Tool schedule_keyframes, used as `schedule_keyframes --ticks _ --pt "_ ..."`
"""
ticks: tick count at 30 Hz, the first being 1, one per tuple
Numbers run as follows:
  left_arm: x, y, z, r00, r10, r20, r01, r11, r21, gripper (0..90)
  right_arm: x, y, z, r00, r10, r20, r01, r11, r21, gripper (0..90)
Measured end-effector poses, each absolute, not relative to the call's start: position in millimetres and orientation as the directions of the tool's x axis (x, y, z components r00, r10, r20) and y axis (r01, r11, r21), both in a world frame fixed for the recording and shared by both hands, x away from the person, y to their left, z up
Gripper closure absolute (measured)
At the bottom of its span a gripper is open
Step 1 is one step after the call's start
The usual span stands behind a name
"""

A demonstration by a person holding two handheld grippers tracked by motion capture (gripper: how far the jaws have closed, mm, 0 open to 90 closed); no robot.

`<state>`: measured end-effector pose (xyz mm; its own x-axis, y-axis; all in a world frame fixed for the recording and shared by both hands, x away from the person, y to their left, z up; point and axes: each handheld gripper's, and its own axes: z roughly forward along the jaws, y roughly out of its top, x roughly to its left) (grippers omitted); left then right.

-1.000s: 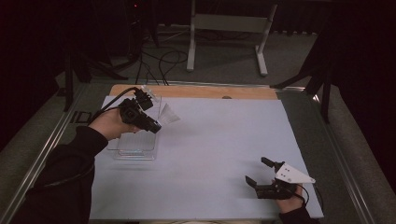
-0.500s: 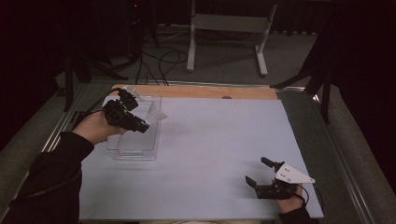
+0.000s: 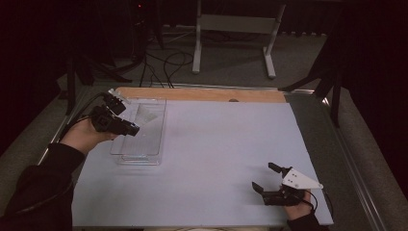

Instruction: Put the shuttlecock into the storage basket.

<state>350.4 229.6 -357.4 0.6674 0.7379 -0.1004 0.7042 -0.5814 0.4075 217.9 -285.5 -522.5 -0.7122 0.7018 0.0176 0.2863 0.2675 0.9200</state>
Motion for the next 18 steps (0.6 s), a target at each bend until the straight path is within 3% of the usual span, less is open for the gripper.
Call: schedule_keyframes --ticks 18 --pt "342 266 -385 0.591 0.803 -0.085 0.764 -0.522 0.379 66.6 218 -285 -522 -0.714 0.700 0.011 0.283 0.275 0.919 8.3"
